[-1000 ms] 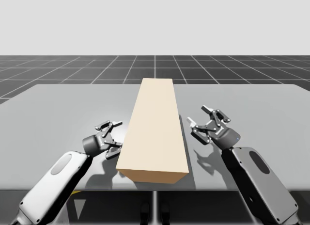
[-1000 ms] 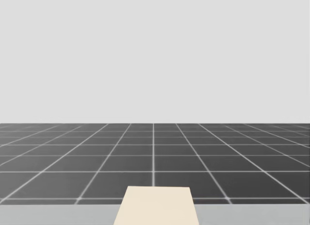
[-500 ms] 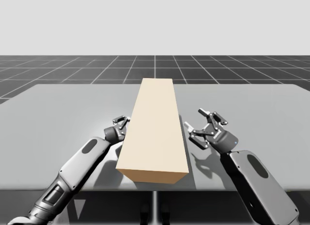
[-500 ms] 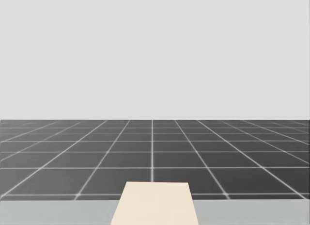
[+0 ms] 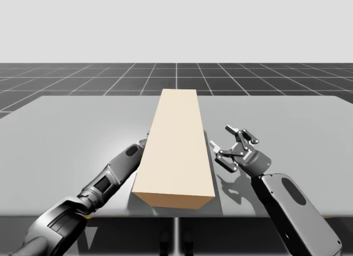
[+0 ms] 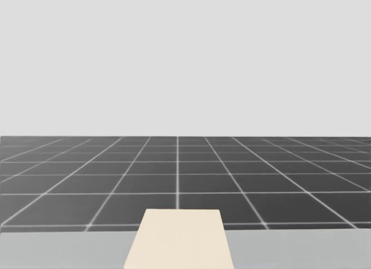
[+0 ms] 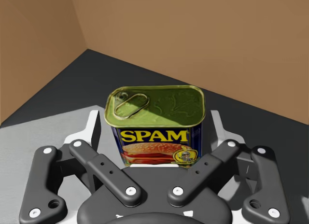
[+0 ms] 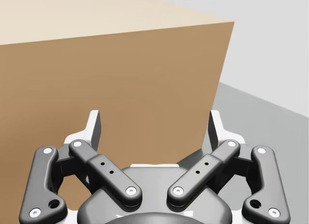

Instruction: Retrieve the object from inside the box.

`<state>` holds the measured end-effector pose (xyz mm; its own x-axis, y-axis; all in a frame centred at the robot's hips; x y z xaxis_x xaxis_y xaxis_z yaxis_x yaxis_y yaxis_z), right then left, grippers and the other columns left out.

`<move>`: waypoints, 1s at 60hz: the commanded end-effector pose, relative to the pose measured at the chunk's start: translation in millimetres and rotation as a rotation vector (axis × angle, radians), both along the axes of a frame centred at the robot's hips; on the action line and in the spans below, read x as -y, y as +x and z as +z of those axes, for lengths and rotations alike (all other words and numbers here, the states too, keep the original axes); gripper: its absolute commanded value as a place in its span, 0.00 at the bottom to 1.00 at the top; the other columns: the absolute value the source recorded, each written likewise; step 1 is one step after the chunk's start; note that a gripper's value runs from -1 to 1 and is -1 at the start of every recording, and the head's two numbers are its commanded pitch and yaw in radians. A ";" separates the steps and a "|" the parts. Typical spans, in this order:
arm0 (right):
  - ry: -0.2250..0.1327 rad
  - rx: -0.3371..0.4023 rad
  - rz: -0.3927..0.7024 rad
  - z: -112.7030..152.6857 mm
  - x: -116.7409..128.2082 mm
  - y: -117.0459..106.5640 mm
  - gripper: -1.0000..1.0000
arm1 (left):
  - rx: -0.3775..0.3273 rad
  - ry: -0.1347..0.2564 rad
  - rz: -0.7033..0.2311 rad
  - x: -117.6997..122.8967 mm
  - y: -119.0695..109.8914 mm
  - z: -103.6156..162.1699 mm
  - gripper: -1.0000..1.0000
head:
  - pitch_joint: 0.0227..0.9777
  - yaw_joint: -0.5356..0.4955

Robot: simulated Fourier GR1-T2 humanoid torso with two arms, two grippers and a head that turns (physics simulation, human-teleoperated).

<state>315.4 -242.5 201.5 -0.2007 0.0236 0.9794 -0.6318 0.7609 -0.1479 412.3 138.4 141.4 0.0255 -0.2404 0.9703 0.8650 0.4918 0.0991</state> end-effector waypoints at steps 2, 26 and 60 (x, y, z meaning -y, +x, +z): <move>-0.007 -0.004 0.005 -1.9 0.0 -0.9 0.00 | -0.026 0.002 -0.008 8.9 9.9 -15.1 0.00 | 0.11 0.49; -0.012 -0.004 0.005 -0.7 6.6 -3.6 0.00 | 0.019 0.021 0.036 -31.7 -4.2 8.8 1.00 | 0.09 0.49; -0.014 0.005 -0.019 2.0 11.6 -2.6 0.00 | 0.176 -0.006 0.265 -149.6 -37.4 88.9 1.00 | 0.07 0.49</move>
<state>311.4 -251.7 202.4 -0.1993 0.0382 0.9792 -0.6257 0.7641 -0.1571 363.2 280.1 180.2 0.0300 -0.2415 0.9699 0.6362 0.7531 0.1679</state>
